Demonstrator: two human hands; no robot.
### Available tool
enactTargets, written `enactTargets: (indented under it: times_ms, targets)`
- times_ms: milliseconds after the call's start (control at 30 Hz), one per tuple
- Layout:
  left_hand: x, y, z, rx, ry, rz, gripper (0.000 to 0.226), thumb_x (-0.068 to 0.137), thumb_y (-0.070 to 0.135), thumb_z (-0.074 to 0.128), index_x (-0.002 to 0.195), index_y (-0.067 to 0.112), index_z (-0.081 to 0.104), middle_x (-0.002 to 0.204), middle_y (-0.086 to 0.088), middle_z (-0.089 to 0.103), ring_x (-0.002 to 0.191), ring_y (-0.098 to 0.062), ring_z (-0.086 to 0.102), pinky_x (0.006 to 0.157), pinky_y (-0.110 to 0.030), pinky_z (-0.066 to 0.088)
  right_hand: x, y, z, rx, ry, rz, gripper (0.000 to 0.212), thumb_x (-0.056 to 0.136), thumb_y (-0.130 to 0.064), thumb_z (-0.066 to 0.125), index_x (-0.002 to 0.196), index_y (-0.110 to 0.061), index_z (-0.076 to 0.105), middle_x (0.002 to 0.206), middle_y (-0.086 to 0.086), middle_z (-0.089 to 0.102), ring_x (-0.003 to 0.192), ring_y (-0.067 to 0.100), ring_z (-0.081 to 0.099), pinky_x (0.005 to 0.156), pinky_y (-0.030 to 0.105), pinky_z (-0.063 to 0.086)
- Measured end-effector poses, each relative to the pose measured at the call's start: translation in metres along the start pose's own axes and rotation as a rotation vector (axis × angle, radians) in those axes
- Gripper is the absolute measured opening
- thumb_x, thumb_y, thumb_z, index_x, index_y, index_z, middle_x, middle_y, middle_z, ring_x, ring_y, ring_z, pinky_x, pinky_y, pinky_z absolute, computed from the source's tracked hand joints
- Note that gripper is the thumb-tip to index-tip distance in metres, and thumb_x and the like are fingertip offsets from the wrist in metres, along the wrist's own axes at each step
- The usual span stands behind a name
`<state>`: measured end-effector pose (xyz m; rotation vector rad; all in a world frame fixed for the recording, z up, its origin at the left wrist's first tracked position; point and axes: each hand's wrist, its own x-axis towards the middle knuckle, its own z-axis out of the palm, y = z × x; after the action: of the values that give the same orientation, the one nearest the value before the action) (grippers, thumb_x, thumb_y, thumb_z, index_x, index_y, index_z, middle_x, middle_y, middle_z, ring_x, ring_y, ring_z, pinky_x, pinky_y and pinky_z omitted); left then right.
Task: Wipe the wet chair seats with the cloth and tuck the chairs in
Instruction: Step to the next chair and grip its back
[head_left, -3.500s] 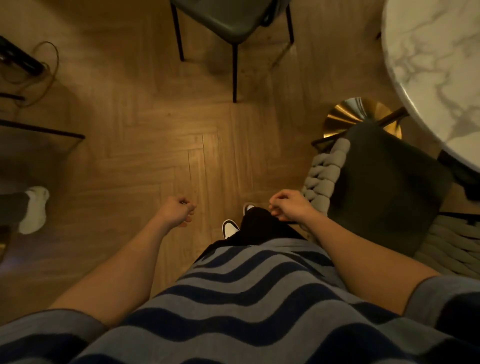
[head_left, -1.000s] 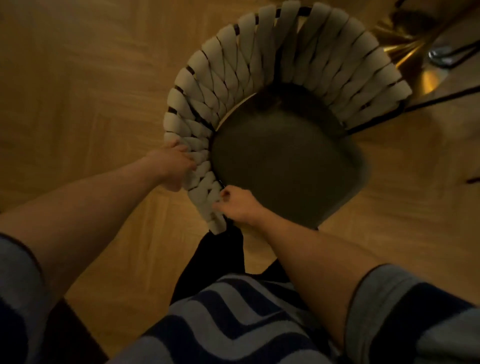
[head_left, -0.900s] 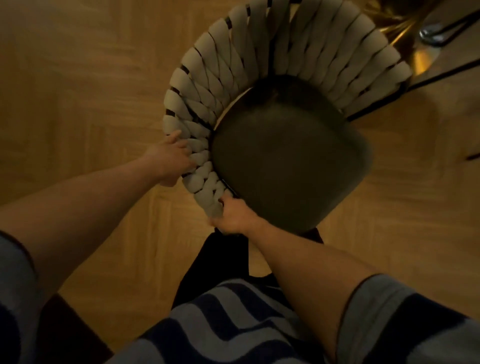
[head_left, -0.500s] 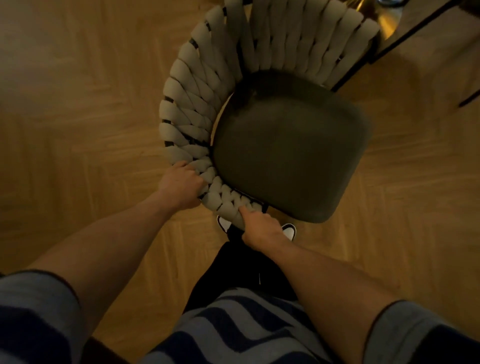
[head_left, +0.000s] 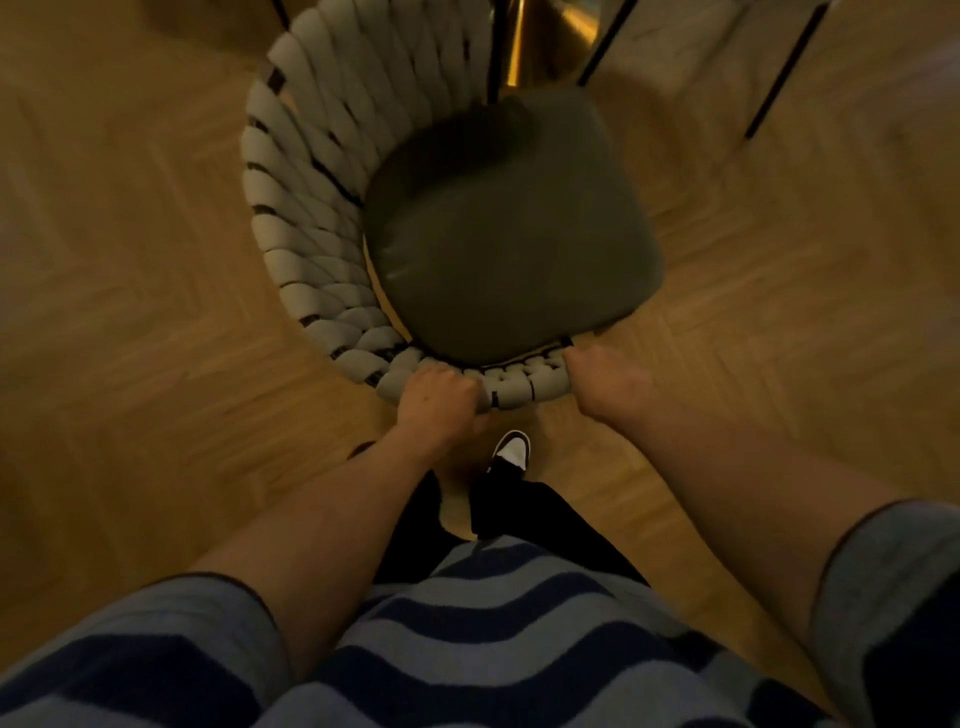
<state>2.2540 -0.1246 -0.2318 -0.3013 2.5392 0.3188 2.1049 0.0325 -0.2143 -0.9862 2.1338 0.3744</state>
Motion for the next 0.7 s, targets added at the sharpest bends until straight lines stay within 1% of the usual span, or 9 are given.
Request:
enactTargets:
  times_ms: [100, 167, 233, 267, 367, 467, 533, 600, 700]
  targets:
    - [0.014, -0.008, -0.003, -0.075, -0.104, 0.107, 0.034, 0.090, 0.049, 0.055, 0.114, 0.025, 0.057, 0.104, -0.002, 0.061, 0.093, -0.022, 0.055, 0.076, -0.034, 0.045, 0.001, -0.004, -0.010, -0.003, 0.000, 0.012, 0.027, 0.094, -0.016, 0.060, 0.120, -0.014, 0.054, 0.121, 0.011, 0.061, 0.112, 0.032, 0.061, 0.079, 0.042, 0.042]
    - [0.017, -0.032, -0.005, -0.055, -0.226, 0.187, 0.039, 0.090, 0.047, 0.055, 0.125, 0.030, 0.052, 0.113, 0.001, 0.058, 0.099, -0.021, 0.054, 0.079, -0.034, 0.045, 0.001, -0.020, -0.011, 0.028, -0.038, 0.006, 0.030, 0.093, -0.022, 0.062, 0.121, -0.017, 0.054, 0.123, 0.009, 0.061, 0.115, 0.030, 0.059, 0.086, 0.043, 0.044]
    - [0.018, -0.065, -0.007, 0.031, -0.323, 0.213, 0.040, 0.088, 0.052, 0.054, 0.123, 0.034, 0.052, 0.115, 0.004, 0.059, 0.098, -0.020, 0.055, 0.082, -0.035, 0.046, 0.004, -0.042, -0.009, 0.033, -0.067, -0.015, 0.034, 0.092, -0.029, 0.064, 0.122, -0.020, 0.054, 0.123, 0.008, 0.062, 0.117, 0.031, 0.057, 0.098, 0.046, 0.046]
    - [0.017, -0.083, -0.009, 0.109, -0.340, 0.220, 0.039, 0.086, 0.054, 0.053, 0.120, 0.035, 0.052, 0.114, 0.005, 0.060, 0.097, -0.019, 0.055, 0.085, -0.036, 0.046, 0.006, -0.055, -0.009, 0.047, -0.079, -0.023, 0.036, 0.091, -0.032, 0.064, 0.123, -0.021, 0.054, 0.123, 0.008, 0.062, 0.118, 0.032, 0.056, 0.103, 0.050, 0.045]
    - [0.018, -0.145, -0.020, 0.376, -0.307, 0.280, 0.041, 0.085, 0.051, 0.052, 0.123, 0.036, 0.051, 0.119, 0.007, 0.060, 0.109, -0.020, 0.054, 0.097, -0.041, 0.037, 0.011, -0.103, -0.011, 0.177, -0.111, -0.043, 0.040, 0.092, -0.031, 0.062, 0.129, -0.018, 0.051, 0.127, 0.010, 0.059, 0.121, 0.033, 0.055, 0.107, 0.052, 0.041]
    - [0.029, -0.206, -0.047, 0.545, -0.285, 0.355, 0.057, 0.085, 0.048, 0.057, 0.139, 0.036, 0.042, 0.139, 0.009, 0.049, 0.131, -0.018, 0.042, 0.112, -0.045, 0.024, 0.019, -0.162, -0.016, 0.298, -0.138, -0.028, 0.049, 0.095, -0.035, 0.061, 0.137, -0.014, 0.046, 0.137, 0.013, 0.054, 0.126, 0.034, 0.052, 0.107, 0.049, 0.039]
    - [0.044, -0.238, -0.071, 0.628, -0.281, 0.386, 0.063, 0.087, 0.047, 0.057, 0.145, 0.036, 0.035, 0.146, 0.008, 0.042, 0.137, -0.018, 0.036, 0.114, -0.046, 0.020, 0.030, -0.199, -0.018, 0.348, -0.180, 0.029, 0.058, 0.094, -0.038, 0.063, 0.142, -0.012, 0.043, 0.140, 0.014, 0.054, 0.128, 0.036, 0.051, 0.108, 0.050, 0.037]
    - [0.067, -0.267, -0.094, 0.722, -0.267, 0.408, 0.063, 0.089, 0.044, 0.055, 0.147, 0.036, 0.032, 0.148, 0.007, 0.040, 0.138, -0.020, 0.034, 0.114, -0.047, 0.018, 0.045, -0.224, -0.022, 0.425, -0.189, 0.112, 0.060, 0.093, -0.039, 0.064, 0.143, -0.012, 0.043, 0.141, 0.013, 0.054, 0.130, 0.036, 0.050, 0.109, 0.052, 0.036]
    - [0.102, -0.302, -0.127, 0.836, -0.244, 0.443, 0.061, 0.088, 0.041, 0.057, 0.145, 0.038, 0.035, 0.150, 0.005, 0.038, 0.142, -0.022, 0.029, 0.115, -0.056, 0.010, 0.066, -0.246, -0.029, 0.536, -0.184, 0.180, 0.068, 0.093, -0.041, 0.063, 0.150, -0.017, 0.033, 0.138, 0.012, 0.056, 0.125, 0.038, 0.054, 0.104, 0.052, 0.043]
